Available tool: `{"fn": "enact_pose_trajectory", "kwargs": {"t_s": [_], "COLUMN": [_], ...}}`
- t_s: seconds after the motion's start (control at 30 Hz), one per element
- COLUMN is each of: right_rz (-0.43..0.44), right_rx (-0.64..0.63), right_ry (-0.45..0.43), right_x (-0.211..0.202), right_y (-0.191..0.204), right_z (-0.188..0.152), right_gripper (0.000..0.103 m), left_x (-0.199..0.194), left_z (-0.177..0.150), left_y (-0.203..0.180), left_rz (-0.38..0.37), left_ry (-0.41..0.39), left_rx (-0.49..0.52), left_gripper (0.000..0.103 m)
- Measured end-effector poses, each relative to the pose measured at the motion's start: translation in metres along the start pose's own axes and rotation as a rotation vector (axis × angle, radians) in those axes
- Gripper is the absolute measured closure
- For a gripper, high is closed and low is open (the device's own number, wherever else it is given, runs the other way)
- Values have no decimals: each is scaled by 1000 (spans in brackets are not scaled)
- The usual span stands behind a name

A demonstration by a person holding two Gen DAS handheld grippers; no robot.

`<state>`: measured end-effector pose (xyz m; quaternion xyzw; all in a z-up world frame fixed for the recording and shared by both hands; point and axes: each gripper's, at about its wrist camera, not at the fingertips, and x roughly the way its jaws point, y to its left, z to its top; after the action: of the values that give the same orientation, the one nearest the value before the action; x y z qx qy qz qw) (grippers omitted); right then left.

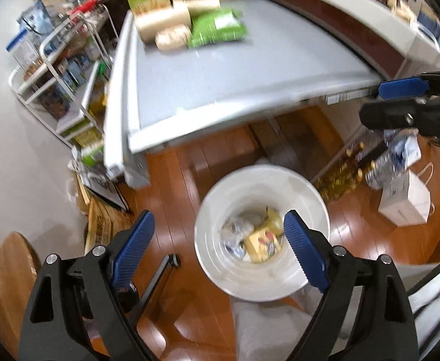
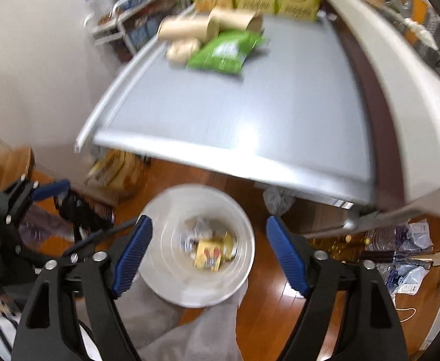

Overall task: Collect trash
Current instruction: 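Reach the right tool to the green snack bag while the left tool moves toward the cloth bundle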

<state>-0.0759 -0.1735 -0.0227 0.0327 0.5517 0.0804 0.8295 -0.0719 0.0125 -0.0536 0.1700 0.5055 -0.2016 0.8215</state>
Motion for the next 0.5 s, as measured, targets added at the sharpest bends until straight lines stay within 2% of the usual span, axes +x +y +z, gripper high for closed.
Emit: {"fn": "enact_pose_trajectory", "kwargs": {"t_s": [0.07, 0.13, 0.23, 0.5], "right_rz": [5, -17, -50, -105], "right_rx": [36, 75, 113, 258], "right_ry": [-37, -78, -108, -101], "right_x": [-8, -12, -8, 33], "right_y": [-5, -10, -13, -23], "right_z": [14, 31, 59, 139], "right_gripper": [22, 17, 15, 14], "left_x": [-9, -15, -22, -30], "left_z": [10, 19, 31, 49], "left_y": [4, 7, 13, 28], "left_rz": [16, 34, 67, 113], "left_ry": [-38, -62, -104, -163], "left_rx": [-17, -32, -64, -102], "left_gripper": [14, 14, 14, 14]}}
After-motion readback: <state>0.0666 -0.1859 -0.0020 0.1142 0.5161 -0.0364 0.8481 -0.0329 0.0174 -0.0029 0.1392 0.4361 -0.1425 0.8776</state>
